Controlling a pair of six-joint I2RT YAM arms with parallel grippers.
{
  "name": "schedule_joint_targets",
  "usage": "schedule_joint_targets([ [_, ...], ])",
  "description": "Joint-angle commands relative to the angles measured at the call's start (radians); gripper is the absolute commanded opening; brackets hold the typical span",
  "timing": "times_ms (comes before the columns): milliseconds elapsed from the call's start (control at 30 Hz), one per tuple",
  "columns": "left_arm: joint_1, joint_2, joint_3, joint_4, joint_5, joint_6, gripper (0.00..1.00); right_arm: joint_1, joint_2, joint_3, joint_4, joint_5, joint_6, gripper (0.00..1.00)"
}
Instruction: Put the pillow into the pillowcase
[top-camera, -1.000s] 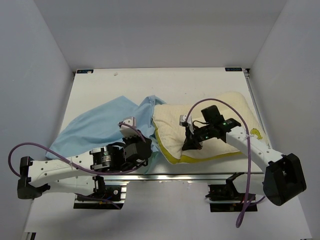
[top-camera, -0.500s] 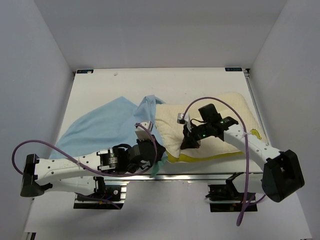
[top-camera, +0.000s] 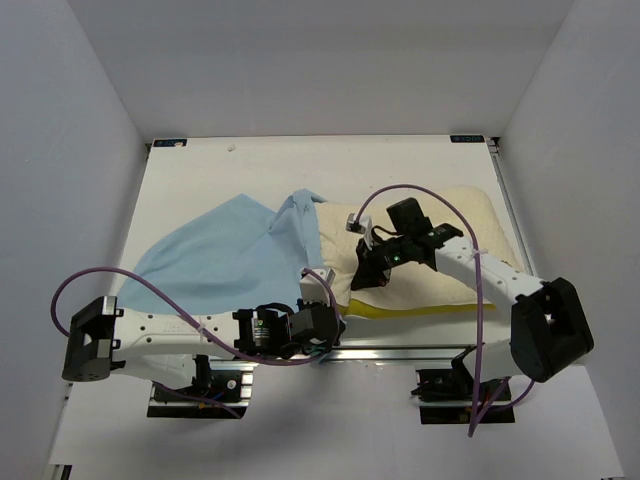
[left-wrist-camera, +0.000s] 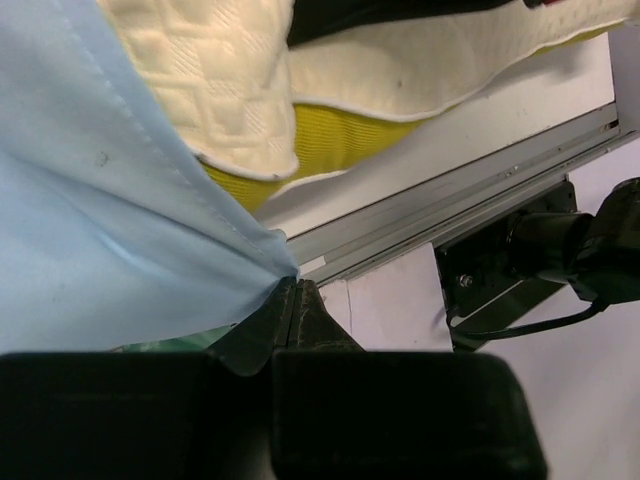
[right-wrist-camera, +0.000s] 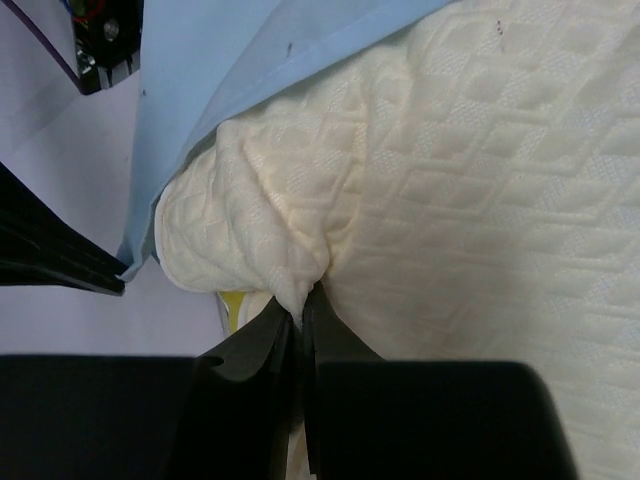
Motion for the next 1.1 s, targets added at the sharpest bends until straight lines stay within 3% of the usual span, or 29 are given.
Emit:
schedule_joint_targets([
  [0, -0.021, -0.029, 0.04, 0.06, 0.057, -0.013, 0.0, 0.005, 0.033, 0.112, 0.148, -0.049, 0.066, 0.0],
  [233, -0.022, -0.093, 0.16, -0.074, -0.075, 0.009, 0.0, 0.112, 0.133, 0.224, 0.154, -0.068, 0.114, 0.0],
  [600, -0.022, -0.27, -0.033, -0.213, -0.07, -0.209, 0.0, 0.17, 0.286, 0.195, 0.216, -0.031, 0.163, 0.0],
  [633, -0.022, -0.274, -0.036, -0.232, -0.072, -0.217, 0.02, 0.171, 0.305, 0.2, 0.217, -0.036, 0.168, 0.0],
  [667, -0.022, -0.279, -0.032, -0.256, -0.075, -0.224, 0.19, 0.171, 0.312, 0.201, 0.216, -0.036, 0.168, 0.0],
  [767, -0.022, -0.305, 0.014, -0.357, -0.101, -0.247, 0.48, 0.171, 0.311, 0.183, 0.231, -0.024, 0.165, 0.0],
  [900, -0.021, -0.334, 0.126, -0.538, -0.184, -0.27, 0.6, 0.171, 0.294, 0.151, 0.246, -0.001, 0.16, 0.0],
  [1067, -0.022, -0.324, 0.264, -0.744, -0.341, -0.342, 0.62, 0.173, 0.288, 0.126, 0.259, 0.022, 0.157, 0.0],
])
